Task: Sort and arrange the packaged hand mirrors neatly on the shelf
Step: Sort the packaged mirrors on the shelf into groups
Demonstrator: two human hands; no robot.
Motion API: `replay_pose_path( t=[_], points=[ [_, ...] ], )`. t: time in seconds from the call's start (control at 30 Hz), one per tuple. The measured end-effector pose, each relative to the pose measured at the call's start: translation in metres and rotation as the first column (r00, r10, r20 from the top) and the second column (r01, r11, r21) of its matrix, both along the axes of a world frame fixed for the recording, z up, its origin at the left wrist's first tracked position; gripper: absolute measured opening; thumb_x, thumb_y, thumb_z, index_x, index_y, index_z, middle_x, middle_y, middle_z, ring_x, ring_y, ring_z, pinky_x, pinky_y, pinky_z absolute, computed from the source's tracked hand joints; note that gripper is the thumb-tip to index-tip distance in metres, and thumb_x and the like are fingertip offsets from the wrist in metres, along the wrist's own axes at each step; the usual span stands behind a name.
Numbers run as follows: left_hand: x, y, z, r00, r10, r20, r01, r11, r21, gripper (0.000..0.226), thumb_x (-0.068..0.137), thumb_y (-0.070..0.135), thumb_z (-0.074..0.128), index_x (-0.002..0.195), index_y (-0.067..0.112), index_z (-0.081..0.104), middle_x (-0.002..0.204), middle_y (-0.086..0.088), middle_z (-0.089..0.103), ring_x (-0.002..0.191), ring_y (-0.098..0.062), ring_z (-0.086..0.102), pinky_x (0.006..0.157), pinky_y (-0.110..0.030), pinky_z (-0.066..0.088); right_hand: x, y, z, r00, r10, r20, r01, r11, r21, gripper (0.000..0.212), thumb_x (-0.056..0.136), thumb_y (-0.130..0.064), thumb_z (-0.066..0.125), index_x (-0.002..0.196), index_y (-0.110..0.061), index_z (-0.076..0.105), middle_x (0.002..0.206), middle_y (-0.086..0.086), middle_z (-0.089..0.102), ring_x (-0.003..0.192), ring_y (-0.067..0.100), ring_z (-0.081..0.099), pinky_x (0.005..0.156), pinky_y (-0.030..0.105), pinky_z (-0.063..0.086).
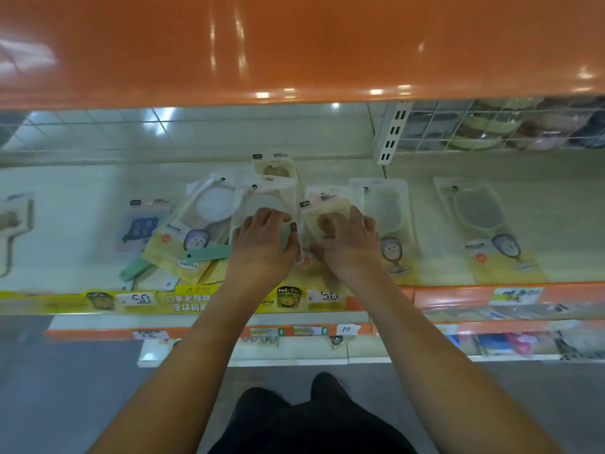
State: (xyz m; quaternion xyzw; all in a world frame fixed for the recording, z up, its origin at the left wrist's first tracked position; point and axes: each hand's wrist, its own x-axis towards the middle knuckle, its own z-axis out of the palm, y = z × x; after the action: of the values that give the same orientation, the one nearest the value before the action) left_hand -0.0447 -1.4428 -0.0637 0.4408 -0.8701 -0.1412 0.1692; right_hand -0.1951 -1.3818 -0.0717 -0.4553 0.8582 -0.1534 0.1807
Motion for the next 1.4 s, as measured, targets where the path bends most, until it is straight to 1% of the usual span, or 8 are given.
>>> replay_pose_path(
  t=[0.17, 0.27, 0.37, 0.53, 0.7, 1.0, 1.1, 1.4],
  points=[
    [0.002, 0.000, 0.001, 0.998, 0.068, 0.013, -0.068, 0.998, -0.001, 0.042, 0.082, 0.040, 0.045, 0.113, 0.016, 0.059, 0.116, -0.005, 0.058, 0.104, -0.031, 0.055, 0.085, -0.041, 0.041, -0.005, -0.005, 0.002, 1.000, 0.013, -0.005, -0.013, 0.999, -0.031, 0.050, 0.077, -0.049, 0.070, 0.120, -0.027, 0.054, 0.131, 0.002, 0.041, 0.116, 0.030, 0.034, 0.097, 0.040, 0.034],
    [0.002, 0.004, 0.002, 0.994, 0.114, 0.006, -0.113, 0.993, -0.032, 0.044, 0.082, 0.040, 0.044, 0.113, 0.014, 0.061, 0.114, -0.007, 0.059, 0.102, -0.033, 0.057, 0.083, -0.042, 0.043, -0.009, -0.005, 0.005, 0.999, 0.036, -0.024, -0.037, 0.996, -0.084, 0.054, 0.075, -0.044, 0.070, 0.123, -0.027, 0.052, 0.137, 0.001, 0.040, 0.118, 0.032, 0.036, 0.098, 0.042, 0.035],
    [0.007, 0.007, 0.001, 0.987, 0.157, -0.020, -0.158, 0.983, -0.091, 0.047, 0.082, 0.041, 0.039, 0.108, 0.011, 0.064, 0.107, -0.009, 0.062, 0.095, -0.036, 0.059, 0.079, -0.044, 0.048, -0.009, -0.006, 0.012, 0.996, 0.085, -0.014, -0.086, 0.986, -0.145, 0.045, 0.075, -0.042, 0.069, 0.115, -0.027, 0.055, 0.142, -0.002, 0.038, 0.121, 0.031, 0.035, 0.099, 0.041, 0.034],
    [0.017, 0.016, 0.004, 0.966, 0.260, 0.012, -0.259, 0.964, -0.066, 0.040, 0.081, 0.034, 0.050, 0.111, 0.012, 0.062, 0.110, -0.011, 0.062, 0.098, -0.038, 0.059, 0.081, -0.046, 0.048, 0.002, -0.008, 0.019, 0.986, 0.168, 0.006, -0.163, 0.961, -0.222, 0.040, 0.077, -0.043, 0.067, 0.113, -0.028, 0.056, 0.137, -0.005, 0.040, 0.121, 0.029, 0.034, 0.098, 0.038, 0.034],
    [0.041, 0.031, 0.001, 0.933, 0.358, 0.030, -0.355, 0.932, -0.067, 0.039, 0.083, 0.034, 0.049, 0.111, 0.011, 0.063, 0.109, -0.012, 0.063, 0.095, -0.037, 0.060, 0.075, -0.045, 0.048, 0.026, -0.013, 0.015, 0.959, 0.280, 0.032, -0.265, 0.934, -0.238, 0.034, 0.076, -0.041, 0.068, 0.105, -0.029, 0.054, 0.130, -0.006, 0.040, 0.115, 0.028, 0.036, 0.092, 0.037, 0.034],
    [0.108, 0.032, -0.005, 0.851, 0.524, -0.035, -0.525, 0.849, -0.064, 0.035, 0.085, 0.034, 0.051, 0.111, 0.013, 0.063, 0.111, -0.009, 0.062, 0.099, -0.035, 0.058, 0.081, -0.045, 0.047, 0.099, -0.026, 0.009, 0.900, 0.429, -0.076, -0.432, 0.856, -0.284, 0.044, 0.073, -0.041, 0.070, 0.110, -0.020, 0.061, 0.128, 0.000, 0.048, 0.111, 0.035, 0.042, 0.091, 0.041, 0.040],
    [0.134, 0.031, -0.007, 0.847, 0.529, -0.049, -0.531, 0.845, -0.060, 0.031, 0.087, 0.031, 0.058, 0.112, 0.014, 0.062, 0.112, -0.008, 0.061, 0.101, -0.034, 0.059, 0.082, -0.045, 0.046, 0.126, -0.033, 0.009, 0.894, 0.443, -0.069, -0.444, 0.854, -0.272, 0.042, 0.073, -0.041, 0.069, 0.110, -0.022, 0.062, 0.127, -0.002, 0.048, 0.112, 0.033, 0.042, 0.093, 0.040, 0.038],
    [0.242, 0.016, -0.004, 0.833, 0.546, -0.088, -0.551, 0.834, -0.038, 0.031, 0.089, 0.030, 0.059, 0.115, 0.015, 0.061, 0.117, -0.005, 0.060, 0.105, -0.031, 0.057, 0.082, -0.042, 0.043, 0.232, -0.057, 0.008, 0.878, 0.465, -0.115, -0.478, 0.835, -0.273, 0.042, 0.067, -0.045, 0.067, 0.102, -0.021, 0.064, 0.116, 0.001, 0.057, 0.109, 0.033, 0.051, 0.093, 0.040, 0.037]
  ],
)
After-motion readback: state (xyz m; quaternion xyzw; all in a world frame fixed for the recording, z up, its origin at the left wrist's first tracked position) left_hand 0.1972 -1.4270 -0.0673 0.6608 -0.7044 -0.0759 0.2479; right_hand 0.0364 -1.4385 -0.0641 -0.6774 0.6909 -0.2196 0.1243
